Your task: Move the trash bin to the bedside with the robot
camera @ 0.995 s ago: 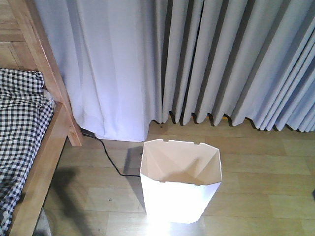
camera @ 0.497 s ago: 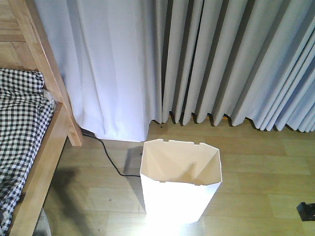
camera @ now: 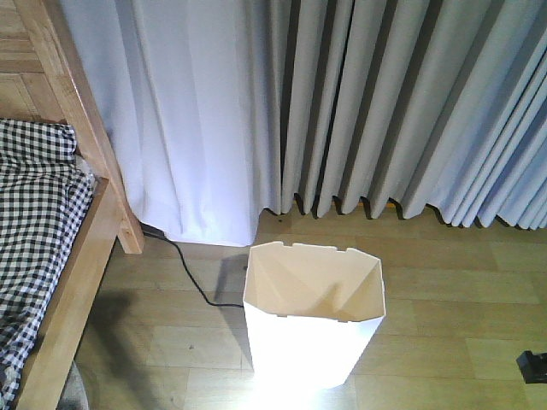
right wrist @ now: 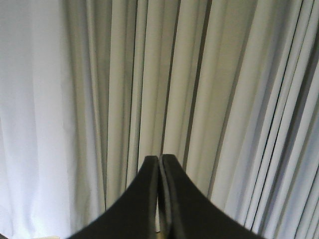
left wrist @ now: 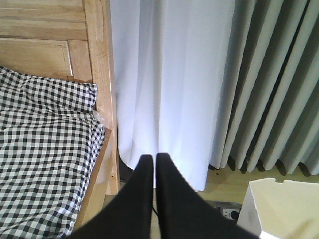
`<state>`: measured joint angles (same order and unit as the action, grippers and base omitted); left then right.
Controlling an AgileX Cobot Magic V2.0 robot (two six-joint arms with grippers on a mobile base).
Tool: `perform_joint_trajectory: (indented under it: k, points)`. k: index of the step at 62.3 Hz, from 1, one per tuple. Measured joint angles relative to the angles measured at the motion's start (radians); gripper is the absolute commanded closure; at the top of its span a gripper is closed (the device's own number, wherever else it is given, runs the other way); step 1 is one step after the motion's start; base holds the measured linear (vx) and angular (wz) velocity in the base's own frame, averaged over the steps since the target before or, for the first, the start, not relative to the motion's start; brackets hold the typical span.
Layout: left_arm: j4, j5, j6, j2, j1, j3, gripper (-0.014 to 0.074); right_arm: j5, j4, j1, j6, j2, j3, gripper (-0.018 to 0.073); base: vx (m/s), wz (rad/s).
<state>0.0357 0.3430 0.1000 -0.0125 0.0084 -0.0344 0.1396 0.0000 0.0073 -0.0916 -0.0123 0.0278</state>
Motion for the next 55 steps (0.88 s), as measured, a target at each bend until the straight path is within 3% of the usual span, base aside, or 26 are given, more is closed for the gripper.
perform_joint_trajectory:
  k: [55]
  points:
    - [0.000, 0.000, 0.000, 0.000, 0.000, 0.000, 0.0603, 0.001, 0.000, 0.000, 0.000, 0.000, 0.000, 0.0569, 0.00, 0.00]
